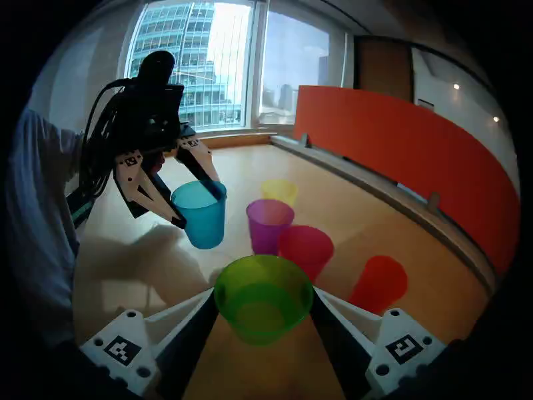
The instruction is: Pour water
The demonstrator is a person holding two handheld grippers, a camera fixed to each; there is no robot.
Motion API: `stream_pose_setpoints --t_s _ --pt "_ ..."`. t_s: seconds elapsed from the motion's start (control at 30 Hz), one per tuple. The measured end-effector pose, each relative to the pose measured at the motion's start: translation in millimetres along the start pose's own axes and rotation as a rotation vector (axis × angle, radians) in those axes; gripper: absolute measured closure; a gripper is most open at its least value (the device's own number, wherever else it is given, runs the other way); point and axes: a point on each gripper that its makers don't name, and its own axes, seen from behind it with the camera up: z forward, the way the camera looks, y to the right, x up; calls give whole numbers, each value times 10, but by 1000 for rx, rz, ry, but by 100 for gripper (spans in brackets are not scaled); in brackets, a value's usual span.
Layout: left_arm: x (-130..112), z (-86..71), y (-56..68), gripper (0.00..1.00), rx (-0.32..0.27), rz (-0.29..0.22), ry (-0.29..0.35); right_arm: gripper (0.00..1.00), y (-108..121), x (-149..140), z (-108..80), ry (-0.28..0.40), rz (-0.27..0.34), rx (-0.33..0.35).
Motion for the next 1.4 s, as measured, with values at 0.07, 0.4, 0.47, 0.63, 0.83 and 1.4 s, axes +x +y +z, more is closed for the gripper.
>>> stream_pose_setpoints --t_s 0.07,0.4,0.47,0.63,0.83,1.4 --pt "60 -42 -7 11 10 4 17 8 4 84 -36 20 -2 -12" --pt "385 -297 -72 11 66 5 109 8 24 469 -205 110 3 -59" --pt "440 -353 -90 11 76 0 128 8 28 541 -235 128 5 -69" --pt "546 -462 -100 11 90 -10 165 8 27 717 -295 170 7 -87" --pt "656 -561 -80 11 104 -11 210 8 18 896 -357 212 5 -103" --pt "938 -695 -27 10 114 -27 333 8 62 1211 -485 274 -4 -134"
